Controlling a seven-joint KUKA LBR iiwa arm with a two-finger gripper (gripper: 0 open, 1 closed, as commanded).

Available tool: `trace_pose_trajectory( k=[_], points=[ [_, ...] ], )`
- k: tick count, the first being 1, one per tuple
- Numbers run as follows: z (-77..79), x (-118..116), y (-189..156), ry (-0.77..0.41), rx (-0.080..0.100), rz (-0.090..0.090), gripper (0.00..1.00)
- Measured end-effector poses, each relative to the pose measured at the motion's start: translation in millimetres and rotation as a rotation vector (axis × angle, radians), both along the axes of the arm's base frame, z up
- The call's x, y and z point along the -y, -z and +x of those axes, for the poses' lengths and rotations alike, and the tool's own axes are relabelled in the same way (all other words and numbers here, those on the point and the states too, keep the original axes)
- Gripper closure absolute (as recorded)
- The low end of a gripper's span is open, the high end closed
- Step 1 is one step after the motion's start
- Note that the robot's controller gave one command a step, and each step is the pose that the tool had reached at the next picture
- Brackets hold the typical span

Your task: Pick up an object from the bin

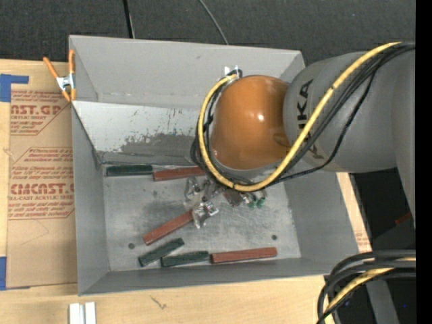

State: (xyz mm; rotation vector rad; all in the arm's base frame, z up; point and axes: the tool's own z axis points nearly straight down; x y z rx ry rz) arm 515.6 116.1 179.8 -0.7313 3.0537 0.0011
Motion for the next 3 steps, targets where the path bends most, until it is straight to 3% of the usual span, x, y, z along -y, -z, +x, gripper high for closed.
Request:
trace_pose_trajectory(
  k=[2,3],
  points=[
    [-1.4,-0.4,-9.3,-0.003,0.0,-0.001,1.0],
    [9.1,-2.2,-39.1,-0.008,-0.001,0.0,1.0]
  ],
)
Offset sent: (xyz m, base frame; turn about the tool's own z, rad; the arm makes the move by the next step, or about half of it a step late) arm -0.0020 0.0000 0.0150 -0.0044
